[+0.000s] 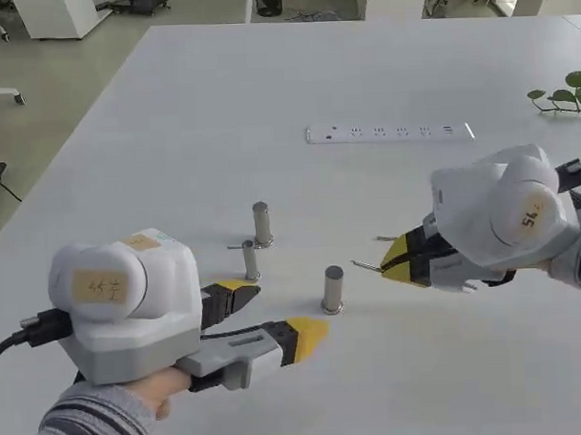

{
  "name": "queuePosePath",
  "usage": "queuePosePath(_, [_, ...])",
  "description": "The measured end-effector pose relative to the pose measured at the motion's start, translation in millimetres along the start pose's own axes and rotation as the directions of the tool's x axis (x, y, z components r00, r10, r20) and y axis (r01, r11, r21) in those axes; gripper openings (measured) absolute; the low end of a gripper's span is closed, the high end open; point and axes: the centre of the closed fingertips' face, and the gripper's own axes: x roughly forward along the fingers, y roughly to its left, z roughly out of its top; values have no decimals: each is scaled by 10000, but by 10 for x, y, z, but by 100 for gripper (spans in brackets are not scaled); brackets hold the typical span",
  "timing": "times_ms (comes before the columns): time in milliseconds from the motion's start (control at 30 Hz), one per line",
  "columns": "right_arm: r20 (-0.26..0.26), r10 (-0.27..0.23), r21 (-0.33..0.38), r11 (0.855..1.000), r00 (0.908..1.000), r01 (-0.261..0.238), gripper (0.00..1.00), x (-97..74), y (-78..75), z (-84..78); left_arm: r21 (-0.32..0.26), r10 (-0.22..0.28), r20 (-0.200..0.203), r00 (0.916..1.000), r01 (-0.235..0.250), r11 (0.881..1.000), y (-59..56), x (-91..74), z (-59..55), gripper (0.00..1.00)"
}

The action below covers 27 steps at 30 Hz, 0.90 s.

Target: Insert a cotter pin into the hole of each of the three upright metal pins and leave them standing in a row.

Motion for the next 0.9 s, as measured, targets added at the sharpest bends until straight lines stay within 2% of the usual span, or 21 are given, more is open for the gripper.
queuePosePath(200, [262,198,-443,9988,9995,-186,0,8,93,124,-562,-384,31,9993,385,9977,-68,24,7,40])
queuePosePath(433, [562,485,-823,9956,9972,-438,0,15,224,259,-1250,-668,213,9975,689,9898,-113,35,14,32])
queuePosePath(533, [737,544,-995,9939,9958,-469,0,16,269,319,-1762,-821,304,9962,862,9806,-133,41,21,30])
queuePosePath(667, [869,613,-1172,9918,9943,-509,0,20,315,368,-2141,-956,523,9940,1047,9712,-150,55,48,25])
queuePosePath(900, [1175,672,-1331,9898,9908,-513,0,8,366,471,-2558,-1260,1001,9870,1479,9553,-215,59,110,14])
